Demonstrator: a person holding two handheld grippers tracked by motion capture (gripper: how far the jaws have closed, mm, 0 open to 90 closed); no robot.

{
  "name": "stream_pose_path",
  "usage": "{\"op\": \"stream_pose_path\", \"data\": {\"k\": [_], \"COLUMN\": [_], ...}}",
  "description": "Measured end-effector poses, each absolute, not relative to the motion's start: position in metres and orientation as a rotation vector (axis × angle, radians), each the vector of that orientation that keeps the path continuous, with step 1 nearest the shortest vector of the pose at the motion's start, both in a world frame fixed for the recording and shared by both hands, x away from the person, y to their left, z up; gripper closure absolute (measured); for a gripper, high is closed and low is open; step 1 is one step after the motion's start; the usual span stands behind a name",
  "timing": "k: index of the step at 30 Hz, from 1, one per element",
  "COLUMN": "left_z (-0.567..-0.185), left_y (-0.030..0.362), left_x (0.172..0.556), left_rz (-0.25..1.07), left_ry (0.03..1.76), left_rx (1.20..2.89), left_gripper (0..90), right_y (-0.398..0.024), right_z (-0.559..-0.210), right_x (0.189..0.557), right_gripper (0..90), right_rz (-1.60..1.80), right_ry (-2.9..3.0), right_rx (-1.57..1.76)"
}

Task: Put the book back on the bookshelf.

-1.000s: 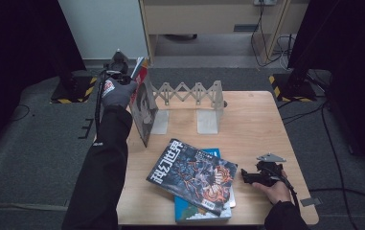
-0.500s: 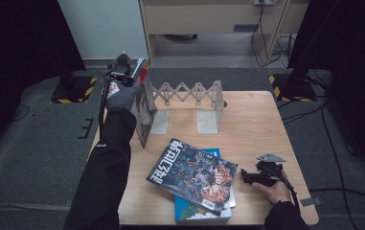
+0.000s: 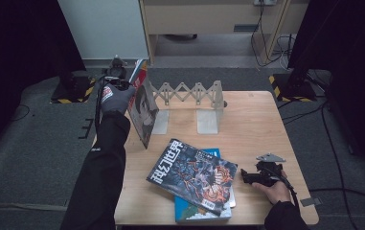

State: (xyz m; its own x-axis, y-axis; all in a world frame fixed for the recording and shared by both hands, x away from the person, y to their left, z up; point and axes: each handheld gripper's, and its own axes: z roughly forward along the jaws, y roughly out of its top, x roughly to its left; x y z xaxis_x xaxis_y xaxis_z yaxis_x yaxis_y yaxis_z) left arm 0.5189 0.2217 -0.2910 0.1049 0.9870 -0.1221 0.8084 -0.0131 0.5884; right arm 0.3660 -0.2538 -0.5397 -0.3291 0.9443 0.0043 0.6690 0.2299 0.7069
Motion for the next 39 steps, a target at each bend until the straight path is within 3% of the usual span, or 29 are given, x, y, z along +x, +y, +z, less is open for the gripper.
{"op": "stream_pose_path", "data": {"k": [19, 39], "left_z": [-0.269, -0.262], "left_y": [0.239, 0.26], "left_x": [0.497, 0.45], "left_rz": [0.465, 0.456], "left_ry": [1.586, 1.322], "left_rx": [1.779, 1.648], "left_gripper": [58.0, 52.0], "right_y": [-0.254, -0.254], "right_z": [-0.54, -0.54], "right_x": [0.366, 0.366], "right_gripper": [0.4, 0.4], "right_rz": [0.866, 0.863], "right_ry": [2.081, 2.085], "right_rx": [1.482, 1.482]}}
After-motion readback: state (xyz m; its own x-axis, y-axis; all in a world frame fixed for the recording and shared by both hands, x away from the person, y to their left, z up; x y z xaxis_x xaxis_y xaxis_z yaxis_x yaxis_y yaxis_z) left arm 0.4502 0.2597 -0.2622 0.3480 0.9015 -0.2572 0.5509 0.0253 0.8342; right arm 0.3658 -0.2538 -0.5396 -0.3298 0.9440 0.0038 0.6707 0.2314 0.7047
